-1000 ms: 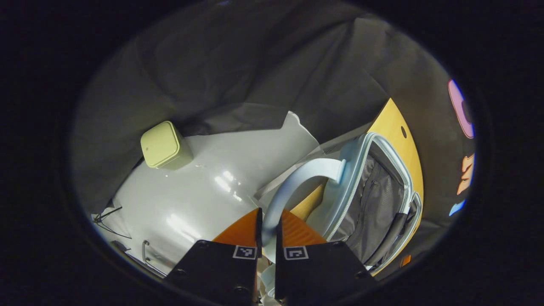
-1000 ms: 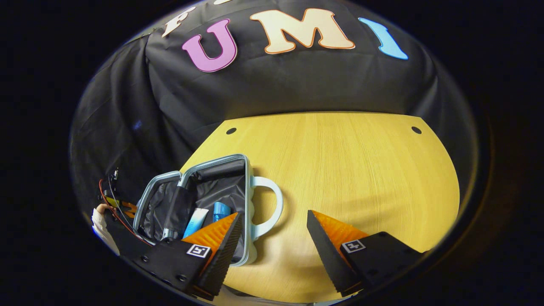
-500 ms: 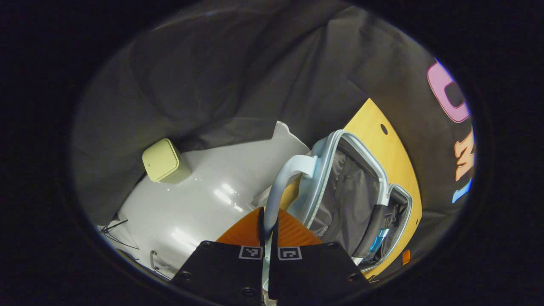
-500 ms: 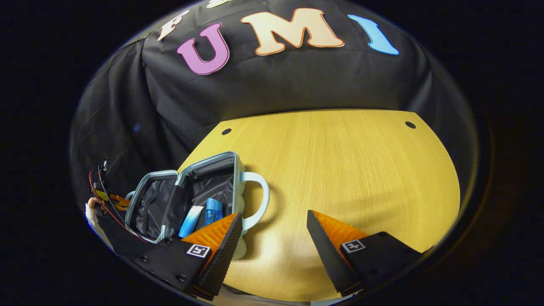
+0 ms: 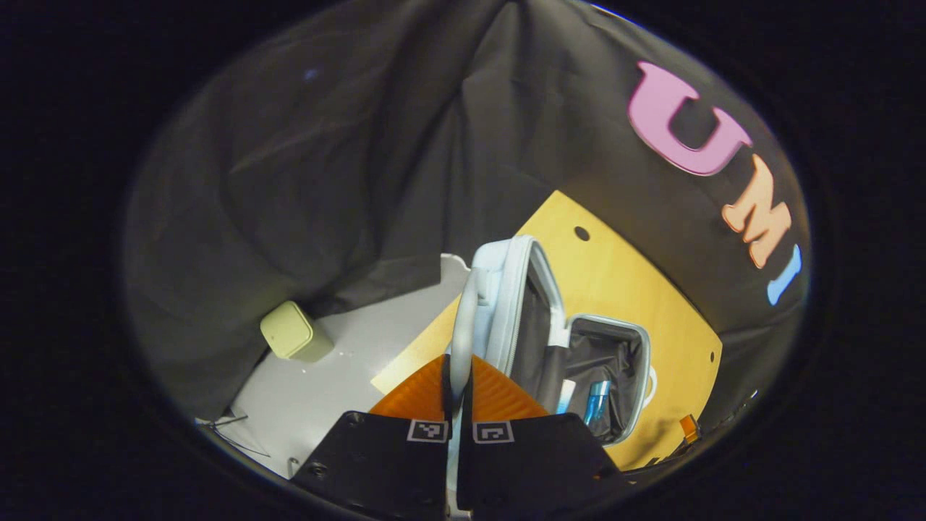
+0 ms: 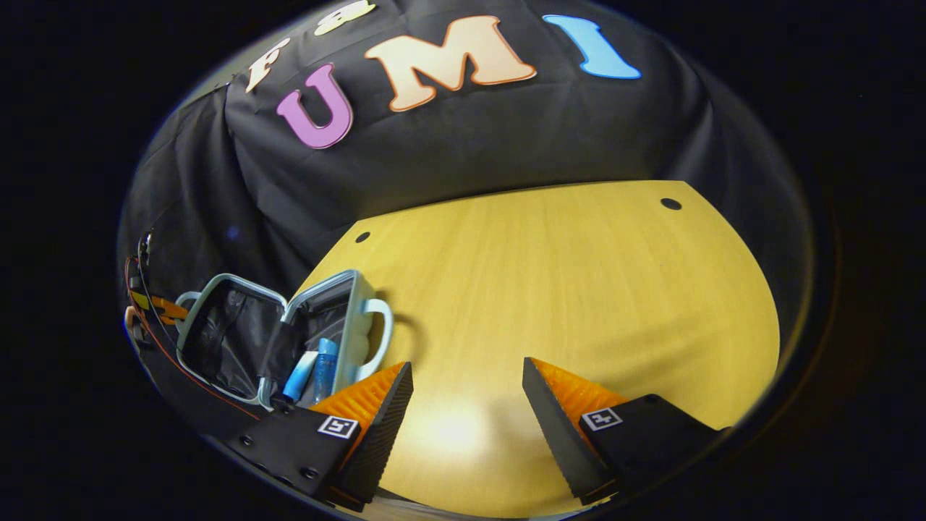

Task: First open the suitcase, pack the skin care products into it, and then close the suitcase.

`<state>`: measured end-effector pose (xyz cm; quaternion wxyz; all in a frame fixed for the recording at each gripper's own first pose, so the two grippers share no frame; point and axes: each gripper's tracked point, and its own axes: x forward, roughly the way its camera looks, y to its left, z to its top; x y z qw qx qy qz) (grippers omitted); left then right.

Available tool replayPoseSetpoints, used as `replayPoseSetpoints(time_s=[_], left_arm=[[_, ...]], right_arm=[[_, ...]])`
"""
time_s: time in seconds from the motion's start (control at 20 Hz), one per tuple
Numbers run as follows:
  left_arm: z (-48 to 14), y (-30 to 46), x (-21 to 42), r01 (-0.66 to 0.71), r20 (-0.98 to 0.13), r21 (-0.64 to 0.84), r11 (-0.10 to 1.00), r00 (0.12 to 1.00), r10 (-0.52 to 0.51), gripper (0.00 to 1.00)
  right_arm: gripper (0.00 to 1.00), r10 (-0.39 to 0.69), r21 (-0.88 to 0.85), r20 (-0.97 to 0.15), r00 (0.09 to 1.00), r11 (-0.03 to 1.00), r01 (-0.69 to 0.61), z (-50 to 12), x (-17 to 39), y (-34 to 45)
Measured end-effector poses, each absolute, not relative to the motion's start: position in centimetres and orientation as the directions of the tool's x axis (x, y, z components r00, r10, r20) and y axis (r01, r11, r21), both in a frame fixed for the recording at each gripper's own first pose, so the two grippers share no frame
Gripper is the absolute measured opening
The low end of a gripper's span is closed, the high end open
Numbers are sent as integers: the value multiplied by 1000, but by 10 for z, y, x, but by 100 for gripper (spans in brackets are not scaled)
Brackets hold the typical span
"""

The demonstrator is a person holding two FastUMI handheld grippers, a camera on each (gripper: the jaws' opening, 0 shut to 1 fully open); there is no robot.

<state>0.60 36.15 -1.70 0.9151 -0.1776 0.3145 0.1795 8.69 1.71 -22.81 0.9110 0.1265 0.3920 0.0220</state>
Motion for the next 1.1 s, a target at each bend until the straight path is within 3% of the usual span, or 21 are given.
replayPoseSetpoints(time_s=[0.4, 0.8, 1.1], left_arm=[[31, 241, 34, -289, -589, -111, 951, 790, 172, 0], [21, 117, 77, -80, -583, -178, 981, 811, -40, 0], [-30, 37, 113, 45, -632, -248, 968, 750, -197, 0]], right_arm=[[96, 39, 205, -694, 719, 968, 145, -227, 77, -86], [96, 29, 238, -690, 724, 953, 188, -223, 65, -122], [96, 0, 238, -683, 731, 946, 222, -212, 56, -140]])
